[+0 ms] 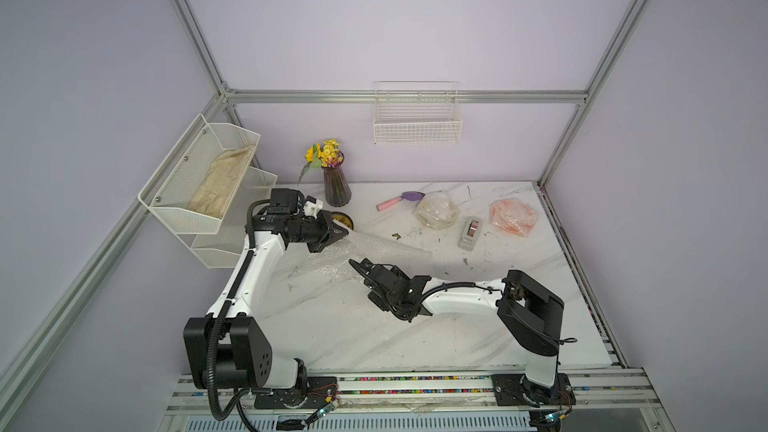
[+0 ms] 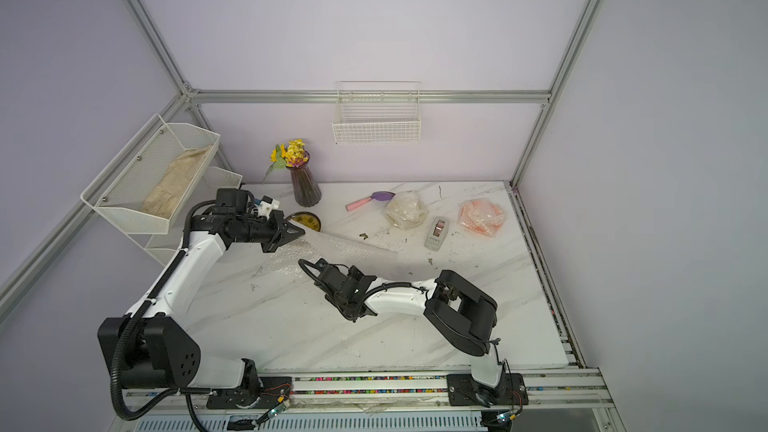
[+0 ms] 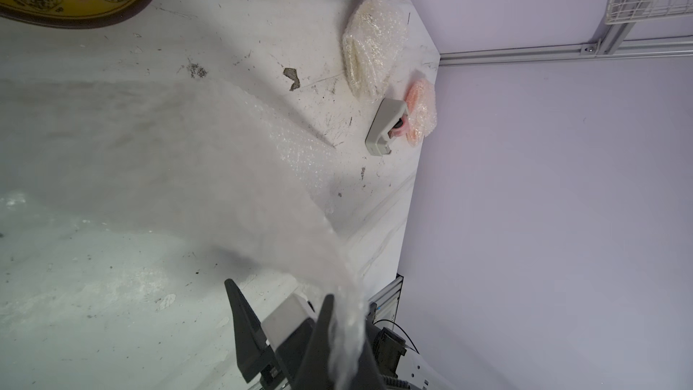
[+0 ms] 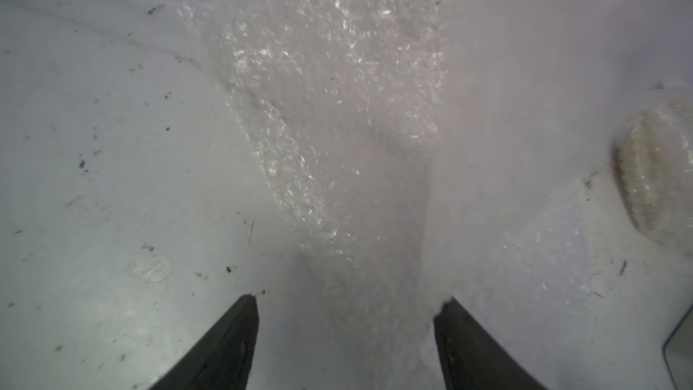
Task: Wrap dinner plates in bubble wrap
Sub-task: Adjust the bubble wrap at the center of the board.
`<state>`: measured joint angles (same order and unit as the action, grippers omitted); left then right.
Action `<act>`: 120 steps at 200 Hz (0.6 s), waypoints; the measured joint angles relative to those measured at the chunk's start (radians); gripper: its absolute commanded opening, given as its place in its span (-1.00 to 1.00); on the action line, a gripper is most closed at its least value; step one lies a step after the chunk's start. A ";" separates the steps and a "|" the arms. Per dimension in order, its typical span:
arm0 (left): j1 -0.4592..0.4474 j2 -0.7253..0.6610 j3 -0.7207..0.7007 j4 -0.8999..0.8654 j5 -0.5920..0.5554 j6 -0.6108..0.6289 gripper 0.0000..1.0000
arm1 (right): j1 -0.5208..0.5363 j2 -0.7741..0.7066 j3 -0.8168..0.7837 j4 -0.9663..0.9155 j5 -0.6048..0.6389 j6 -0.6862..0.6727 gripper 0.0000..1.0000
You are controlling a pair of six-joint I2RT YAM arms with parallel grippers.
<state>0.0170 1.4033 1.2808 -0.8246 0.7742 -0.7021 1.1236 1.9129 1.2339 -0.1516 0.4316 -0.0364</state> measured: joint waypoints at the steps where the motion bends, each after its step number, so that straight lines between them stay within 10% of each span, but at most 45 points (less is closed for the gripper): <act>1: 0.000 -0.004 -0.001 0.000 0.001 -0.003 -1.00 | 0.000 0.000 0.000 0.001 0.002 0.001 0.23; 46: 0.000 -0.123 -0.012 -0.010 0.018 -0.039 -1.00 | -0.036 -0.076 -0.002 -0.009 0.088 -0.084 -0.99; 120: -0.034 -0.287 -0.016 -0.196 -0.053 -0.010 -1.00 | -0.045 -0.529 0.070 -0.562 -0.216 -0.165 -1.00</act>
<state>-0.0166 1.1164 1.2648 -1.0210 0.7208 -0.7120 1.0782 1.3834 1.3037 -0.7132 0.2157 -0.2016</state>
